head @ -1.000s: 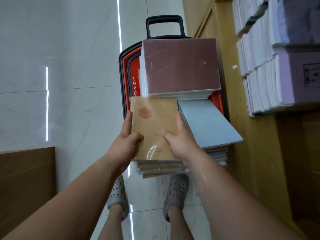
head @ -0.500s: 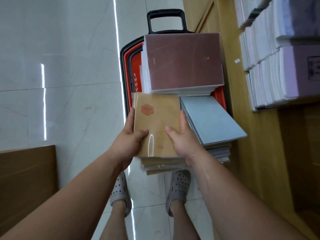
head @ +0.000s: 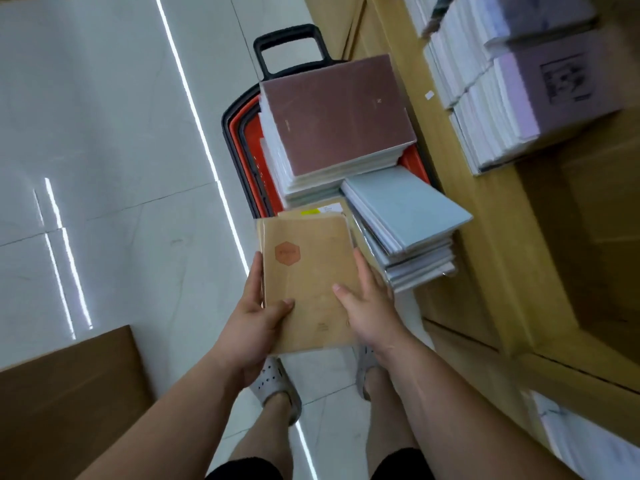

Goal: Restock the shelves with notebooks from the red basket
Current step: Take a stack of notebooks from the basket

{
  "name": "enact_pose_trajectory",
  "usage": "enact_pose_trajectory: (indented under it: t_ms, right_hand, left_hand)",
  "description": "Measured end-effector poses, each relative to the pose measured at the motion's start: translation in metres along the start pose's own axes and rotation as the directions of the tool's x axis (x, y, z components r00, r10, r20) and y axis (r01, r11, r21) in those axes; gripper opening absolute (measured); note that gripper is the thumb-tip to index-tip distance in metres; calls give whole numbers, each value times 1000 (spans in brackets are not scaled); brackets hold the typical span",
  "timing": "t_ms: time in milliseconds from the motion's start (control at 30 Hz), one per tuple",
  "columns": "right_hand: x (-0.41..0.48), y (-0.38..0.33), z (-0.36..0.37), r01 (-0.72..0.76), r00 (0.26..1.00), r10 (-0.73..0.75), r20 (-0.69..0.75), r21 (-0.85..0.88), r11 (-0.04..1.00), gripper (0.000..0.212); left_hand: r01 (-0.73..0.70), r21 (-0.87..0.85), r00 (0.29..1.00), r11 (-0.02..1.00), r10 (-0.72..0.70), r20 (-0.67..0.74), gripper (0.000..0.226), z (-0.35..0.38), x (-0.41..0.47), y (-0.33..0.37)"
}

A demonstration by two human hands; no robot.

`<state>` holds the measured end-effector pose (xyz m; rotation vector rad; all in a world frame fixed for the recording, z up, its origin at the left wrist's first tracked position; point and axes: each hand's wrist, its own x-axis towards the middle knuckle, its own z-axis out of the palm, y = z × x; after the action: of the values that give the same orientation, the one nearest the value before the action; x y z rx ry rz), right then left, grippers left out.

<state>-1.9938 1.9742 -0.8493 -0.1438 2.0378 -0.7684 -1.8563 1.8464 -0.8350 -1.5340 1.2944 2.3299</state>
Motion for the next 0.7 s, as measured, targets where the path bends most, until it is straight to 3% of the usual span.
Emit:
enact_pose_trajectory:
  t_ms: [200,433,700]
  right_hand:
    - [-23,1,11,-16,999,15,-45,-5,1000,72]
    - [-80,1,-8,-4,1000,6,-5,308,951,70]
    - [-155,-11,-85,127,988,-69,-137,477,870,70]
  left_hand:
    - [-17,78,1000,997,17,7,85,-7,-18,3]
    - [-86,206,996,975,81,35,81,11,-64,20]
    - [-226,340,963,913,158,217,81,77,-130,82]
